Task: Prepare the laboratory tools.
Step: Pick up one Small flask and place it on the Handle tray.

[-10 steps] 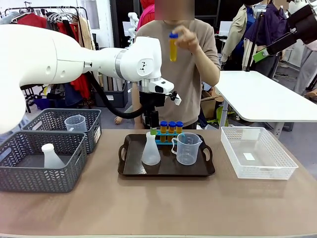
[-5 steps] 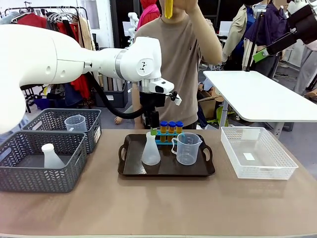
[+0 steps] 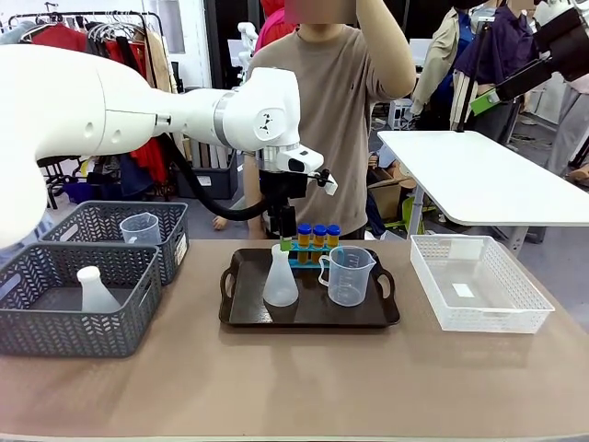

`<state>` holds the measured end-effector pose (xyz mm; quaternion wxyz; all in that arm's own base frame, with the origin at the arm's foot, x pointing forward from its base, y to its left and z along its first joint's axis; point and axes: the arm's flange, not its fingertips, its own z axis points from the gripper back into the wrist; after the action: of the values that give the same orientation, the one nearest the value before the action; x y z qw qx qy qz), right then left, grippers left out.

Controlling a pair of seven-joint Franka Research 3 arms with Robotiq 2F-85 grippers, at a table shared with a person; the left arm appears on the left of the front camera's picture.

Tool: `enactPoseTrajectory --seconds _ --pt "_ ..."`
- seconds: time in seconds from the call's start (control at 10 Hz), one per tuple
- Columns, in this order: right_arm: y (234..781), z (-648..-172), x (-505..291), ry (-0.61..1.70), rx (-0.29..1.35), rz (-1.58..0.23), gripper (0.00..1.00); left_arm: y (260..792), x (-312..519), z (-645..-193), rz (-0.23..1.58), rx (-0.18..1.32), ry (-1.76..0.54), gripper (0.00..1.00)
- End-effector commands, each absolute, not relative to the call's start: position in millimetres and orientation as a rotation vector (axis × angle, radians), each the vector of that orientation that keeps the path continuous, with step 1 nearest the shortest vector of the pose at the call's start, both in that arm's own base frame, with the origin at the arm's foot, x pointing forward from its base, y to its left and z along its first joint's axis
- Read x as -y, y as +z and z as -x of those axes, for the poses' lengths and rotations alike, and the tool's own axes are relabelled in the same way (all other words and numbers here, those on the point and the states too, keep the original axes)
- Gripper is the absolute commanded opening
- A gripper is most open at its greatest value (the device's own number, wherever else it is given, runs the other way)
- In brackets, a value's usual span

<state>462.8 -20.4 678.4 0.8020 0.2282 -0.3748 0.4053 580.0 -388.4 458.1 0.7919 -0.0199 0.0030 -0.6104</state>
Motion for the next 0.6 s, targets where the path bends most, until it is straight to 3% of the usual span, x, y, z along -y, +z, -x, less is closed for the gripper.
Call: enactPoseTrajectory --seconds 0.0,0.5 --pt "680 -462 19 0.872 0.810 -0.499 1.00 475 375 -581 0.041 0.047 -1.284 1.00" --pt "680 -462 19 0.872 0.810 -0.499 1.00 569 310 -550 0.154 0.246 -1.211 1.00"
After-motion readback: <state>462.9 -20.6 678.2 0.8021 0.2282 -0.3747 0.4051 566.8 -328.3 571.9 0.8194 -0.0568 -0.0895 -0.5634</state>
